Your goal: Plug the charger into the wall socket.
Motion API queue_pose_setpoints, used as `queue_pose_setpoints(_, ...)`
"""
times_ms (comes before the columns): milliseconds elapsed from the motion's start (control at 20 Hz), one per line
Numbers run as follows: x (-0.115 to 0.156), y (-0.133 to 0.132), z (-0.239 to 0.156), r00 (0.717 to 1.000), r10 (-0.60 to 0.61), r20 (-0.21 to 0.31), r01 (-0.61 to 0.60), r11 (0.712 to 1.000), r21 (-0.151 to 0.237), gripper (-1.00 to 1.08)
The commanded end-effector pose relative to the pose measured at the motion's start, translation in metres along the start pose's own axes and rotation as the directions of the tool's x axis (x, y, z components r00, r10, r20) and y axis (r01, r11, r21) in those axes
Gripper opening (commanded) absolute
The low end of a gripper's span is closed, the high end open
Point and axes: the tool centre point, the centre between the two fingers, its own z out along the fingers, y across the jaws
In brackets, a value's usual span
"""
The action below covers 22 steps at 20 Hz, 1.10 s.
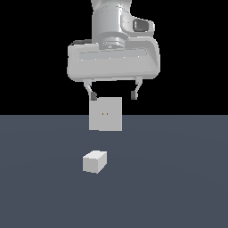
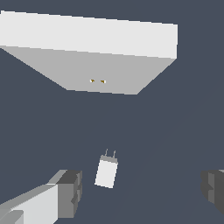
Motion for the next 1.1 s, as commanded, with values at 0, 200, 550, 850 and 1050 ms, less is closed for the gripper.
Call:
queue_pose_setpoints(0,-0.008,-0.003,0.008,0.999,0.026,-0.023,-0.026,1.0,-0.001,1.0)
queue_pose_setpoints(200,-0.02,-0.008,0.022,0.996,0.069,-0.061,-0.069,0.998,-0.001,1.0)
queue_pose_setpoints(550,-0.038,-0.018,0.048,0.983,0.139,-0.124,-0.14,0.99,0.0,1.0)
queue_pose_setpoints(850,-0.047,-0.024,0.064,0.97,0.181,-0.162,-0.183,0.983,0.001,1.0)
queue_pose_setpoints(1050,-0.051,-0.027,0.071,0.964,0.199,-0.179,-0.202,0.979,0.001,1.0)
